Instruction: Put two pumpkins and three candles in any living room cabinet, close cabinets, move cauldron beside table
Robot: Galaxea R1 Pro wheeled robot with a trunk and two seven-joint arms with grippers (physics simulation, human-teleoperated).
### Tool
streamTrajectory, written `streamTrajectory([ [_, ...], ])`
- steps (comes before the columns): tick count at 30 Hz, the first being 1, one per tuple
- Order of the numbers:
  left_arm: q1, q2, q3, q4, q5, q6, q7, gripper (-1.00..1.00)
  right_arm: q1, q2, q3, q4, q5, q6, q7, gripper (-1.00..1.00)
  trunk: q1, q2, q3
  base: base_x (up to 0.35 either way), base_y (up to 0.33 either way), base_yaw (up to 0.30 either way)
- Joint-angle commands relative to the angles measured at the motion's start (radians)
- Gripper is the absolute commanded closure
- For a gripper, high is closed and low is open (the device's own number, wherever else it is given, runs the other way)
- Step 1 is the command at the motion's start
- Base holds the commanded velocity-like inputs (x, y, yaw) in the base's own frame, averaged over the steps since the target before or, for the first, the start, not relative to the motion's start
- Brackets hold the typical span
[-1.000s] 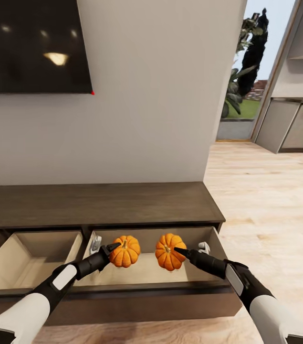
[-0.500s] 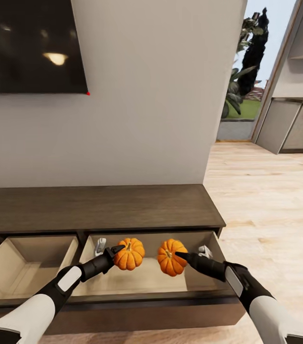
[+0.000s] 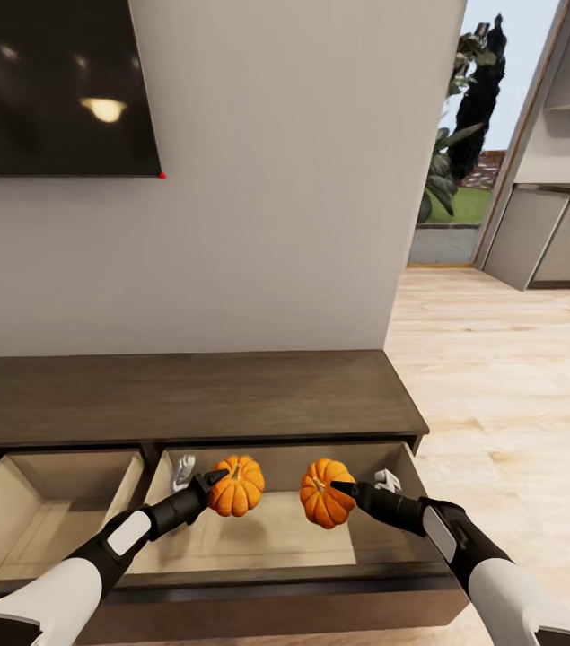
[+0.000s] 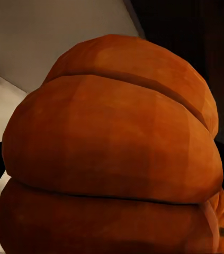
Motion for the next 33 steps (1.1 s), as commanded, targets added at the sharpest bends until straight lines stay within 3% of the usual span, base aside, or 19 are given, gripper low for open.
streamTrajectory([
  [1, 0.0, 0.0, 0.001, 0.003, 0.001, 0.0, 0.0, 1.0, 0.0, 0.0, 0.0, 0.0, -0.002, 0.0, -0.002, 1.0, 0.0, 0.0, 0.0, 0.023, 0.0, 0.0],
  [4, 0.0, 0.0, 0.0, 0.007, 0.0, -0.002, 0.013, 1.0, 0.0, 0.0, 0.0, 0.0, -0.001, -0.003, -0.004, 1.0, 0.0, 0.0, 0.0, 0.054, -0.026, 0.0],
  [7, 0.0, -0.004, 0.0, 0.013, -0.001, -0.002, 0.068, 1.0, 0.0, -0.001, -0.001, 0.0, 0.002, -0.041, -0.004, 1.0, 0.0, 0.0, 0.0, 0.175, -0.159, 0.0],
  [11, 0.0, -0.025, -0.001, 0.016, 0.0, -0.024, 0.104, 1.0, 0.0, 0.0, -0.002, 0.001, -0.003, -0.086, -0.014, 1.0, 0.0, 0.0, 0.0, 0.052, -0.05, 0.0],
  [21, 0.0, -0.046, -0.009, 0.067, -0.003, -0.033, 0.114, 1.0, 0.0, 0.002, -0.002, 0.005, -0.002, -0.091, -0.13, 1.0, 0.0, 0.0, 0.0, 0.001, -0.001, 0.0],
  [29, 0.0, -0.047, -0.009, 0.069, -0.03, -0.033, 0.13, 1.0, 0.0, 0.004, 0.0, 0.047, -0.002, -0.09, -0.144, 1.0, 0.0, 0.0, 0.0, 0.0, 0.0, 0.0],
  [33, 0.0, -0.046, -0.009, 0.068, -0.033, -0.033, 0.13, 1.0, 0.0, 0.004, 0.0, 0.053, -0.002, -0.091, -0.143, 1.0, 0.002, -0.001, -0.015, 0.0, 0.0, 0.0],
])
